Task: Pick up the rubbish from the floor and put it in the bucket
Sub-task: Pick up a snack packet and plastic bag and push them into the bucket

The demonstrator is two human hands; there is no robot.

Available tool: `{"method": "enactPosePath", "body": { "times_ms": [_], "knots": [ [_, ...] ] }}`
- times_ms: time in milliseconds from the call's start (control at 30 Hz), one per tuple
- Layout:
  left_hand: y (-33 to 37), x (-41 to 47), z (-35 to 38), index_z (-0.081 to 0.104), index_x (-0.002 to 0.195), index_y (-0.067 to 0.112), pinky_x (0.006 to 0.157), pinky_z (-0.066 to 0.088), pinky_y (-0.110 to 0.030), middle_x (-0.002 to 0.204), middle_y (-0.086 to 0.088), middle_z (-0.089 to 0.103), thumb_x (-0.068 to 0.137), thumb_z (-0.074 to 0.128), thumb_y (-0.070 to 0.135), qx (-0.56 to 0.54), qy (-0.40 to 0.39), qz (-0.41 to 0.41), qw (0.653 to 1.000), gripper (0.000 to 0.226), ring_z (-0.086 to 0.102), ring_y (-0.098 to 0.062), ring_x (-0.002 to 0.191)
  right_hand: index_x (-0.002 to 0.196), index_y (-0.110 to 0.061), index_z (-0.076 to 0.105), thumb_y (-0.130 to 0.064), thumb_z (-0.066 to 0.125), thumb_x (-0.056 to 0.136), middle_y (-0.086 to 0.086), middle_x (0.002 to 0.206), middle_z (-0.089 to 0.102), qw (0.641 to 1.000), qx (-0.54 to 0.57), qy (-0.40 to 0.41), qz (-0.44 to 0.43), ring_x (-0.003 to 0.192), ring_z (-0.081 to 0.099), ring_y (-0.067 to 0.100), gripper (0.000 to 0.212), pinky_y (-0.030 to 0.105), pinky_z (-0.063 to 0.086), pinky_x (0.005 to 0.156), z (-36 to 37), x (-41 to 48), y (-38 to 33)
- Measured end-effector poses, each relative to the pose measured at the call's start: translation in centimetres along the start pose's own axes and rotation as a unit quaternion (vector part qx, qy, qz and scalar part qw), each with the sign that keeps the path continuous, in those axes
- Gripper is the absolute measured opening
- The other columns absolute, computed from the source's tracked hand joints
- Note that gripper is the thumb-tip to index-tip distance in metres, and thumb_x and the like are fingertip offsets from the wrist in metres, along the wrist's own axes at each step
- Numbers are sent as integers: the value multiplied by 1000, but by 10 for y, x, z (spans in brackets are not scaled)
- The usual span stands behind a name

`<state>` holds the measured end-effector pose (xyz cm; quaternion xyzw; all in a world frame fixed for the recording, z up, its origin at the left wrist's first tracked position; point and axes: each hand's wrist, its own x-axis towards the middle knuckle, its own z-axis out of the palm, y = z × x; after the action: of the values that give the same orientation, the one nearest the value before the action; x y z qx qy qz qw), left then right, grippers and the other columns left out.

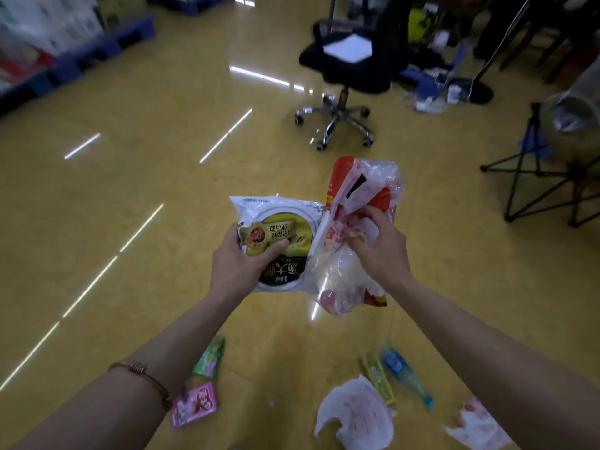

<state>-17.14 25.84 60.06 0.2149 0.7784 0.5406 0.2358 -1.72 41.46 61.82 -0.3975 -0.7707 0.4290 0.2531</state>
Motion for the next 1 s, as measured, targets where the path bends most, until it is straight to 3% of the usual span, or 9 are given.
{"method": "enactPosePath", "body": {
  "times_ms": [133,267,433,533,600,700,900,1000],
  "knots": [
    [97,-14,-48,54,93,23,53,43,-3,85,16,64,68,82,30,-12,14,38,999,38,59,15,66,103,-43,54,-28,69,86,-27,92,62,999,13,16,-39,89,55,-16,27,-3,37,73,-41,0,-102],
    [161,-27,-91,48,106,16,58,45,-14,88,15,61,70,80,32,-1,22,53,998,51,59,4,76,97,-55,51,-28,69,85,-40,90,58,997,17,19,-77,91,51,-22,35,-1,39,72,-64,-3,-179],
    [209,-55,-134,45,106,24,54,43,-5,86,20,61,72,78,37,44,39,94,994,49,57,8,75,114,-32,61,-18,67,86,-34,96,56,987,19,-1,-160,89,49,-25,32,-4,35,73,-78,-4,-251],
    [221,-73,-153,46,109,25,63,46,-13,89,16,63,70,79,37,45,79,104,990,53,62,-3,81,117,-22,62,-13,66,87,-29,98,54,979,9,-21,-205,86,47,-18,32,-8,30,74,-78,-6,-280],
    [228,-87,-166,45,106,26,59,43,-9,87,20,60,70,78,38,49,120,112,985,50,59,2,78,121,-17,62,-14,66,87,-20,104,55,972,5,-41,-229,93,44,-14,34,-8,30,76,-75,-7,-294],
    [232,-110,-184,43,106,28,56,42,-5,87,21,58,70,78,38,39,180,109,977,51,56,9,78,124,-17,61,-18,66,88,-16,109,55,964,3,-74,-255,101,46,-3,36,-1,35,82,-67,-12,-311],
    [219,-170,-216,43,117,23,60,42,-7,94,16,58,71,78,38,28,282,68,957,59,56,7,82,122,-22,62,-23,67,87,-16,106,60,944,18,-163,-287,99,51,0,35,-9,31,74,-35,-39,-327],
    [204,-206,-238,43,116,26,74,50,-23,94,19,60,70,78,39,24,320,43,946,59,61,-4,91,119,-25,62,-23,66,87,-20,103,61,925,26,-222,-306,98,54,0,33,-7,32,75,-11,-62,-340]
  ]
}}
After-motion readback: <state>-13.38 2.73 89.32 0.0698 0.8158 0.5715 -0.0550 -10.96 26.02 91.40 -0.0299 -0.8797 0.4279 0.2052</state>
